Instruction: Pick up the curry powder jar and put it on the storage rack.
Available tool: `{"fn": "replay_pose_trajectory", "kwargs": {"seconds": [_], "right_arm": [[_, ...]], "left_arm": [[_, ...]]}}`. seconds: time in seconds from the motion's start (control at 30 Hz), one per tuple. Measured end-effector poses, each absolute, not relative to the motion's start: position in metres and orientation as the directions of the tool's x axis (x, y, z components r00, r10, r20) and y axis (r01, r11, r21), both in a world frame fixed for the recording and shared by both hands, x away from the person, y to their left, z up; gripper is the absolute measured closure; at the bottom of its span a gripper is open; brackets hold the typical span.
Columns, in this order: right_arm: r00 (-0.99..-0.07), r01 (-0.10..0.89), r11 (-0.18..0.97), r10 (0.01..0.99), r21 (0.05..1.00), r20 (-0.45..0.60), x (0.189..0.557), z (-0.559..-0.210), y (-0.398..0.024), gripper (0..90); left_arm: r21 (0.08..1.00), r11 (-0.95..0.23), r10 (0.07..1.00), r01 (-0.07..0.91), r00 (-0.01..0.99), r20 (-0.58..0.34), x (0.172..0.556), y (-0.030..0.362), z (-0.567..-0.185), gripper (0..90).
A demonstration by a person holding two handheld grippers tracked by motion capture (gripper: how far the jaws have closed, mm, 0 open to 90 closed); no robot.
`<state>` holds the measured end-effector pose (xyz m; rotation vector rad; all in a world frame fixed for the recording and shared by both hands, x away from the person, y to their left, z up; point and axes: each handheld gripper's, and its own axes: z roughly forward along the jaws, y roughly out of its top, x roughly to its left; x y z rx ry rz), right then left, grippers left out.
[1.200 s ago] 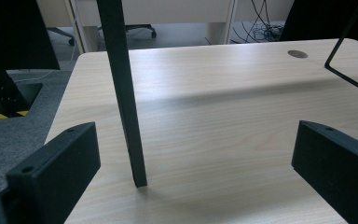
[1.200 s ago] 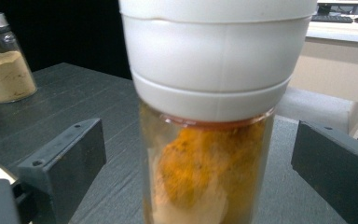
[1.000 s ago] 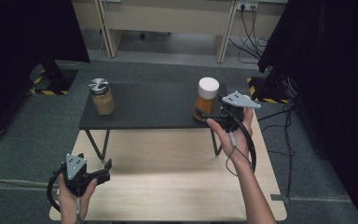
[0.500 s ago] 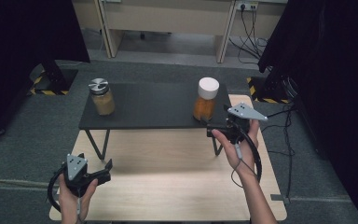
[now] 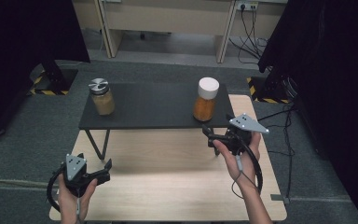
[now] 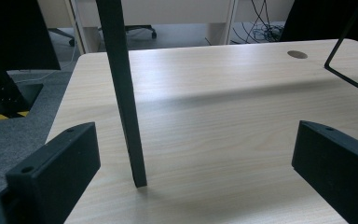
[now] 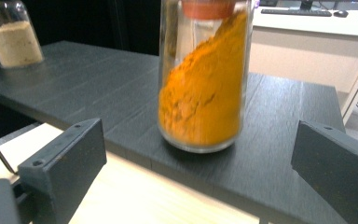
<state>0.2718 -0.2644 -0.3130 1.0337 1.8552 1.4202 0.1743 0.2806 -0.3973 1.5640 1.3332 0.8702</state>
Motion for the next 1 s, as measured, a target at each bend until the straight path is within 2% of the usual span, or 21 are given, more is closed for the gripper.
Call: {"fn": "replay_pose_trajectory", "kwargs": {"seconds": [1.0], "right_arm": [[-0.5,0.287,0.13,0.865,0.949,0.033,0.216,-0.355,-0.274,3.4]], "left_arm": [[0.928,-0.046,0.982,0.37,0.189,-0.026,0.174,0.278,-0.398,0.1]]}}
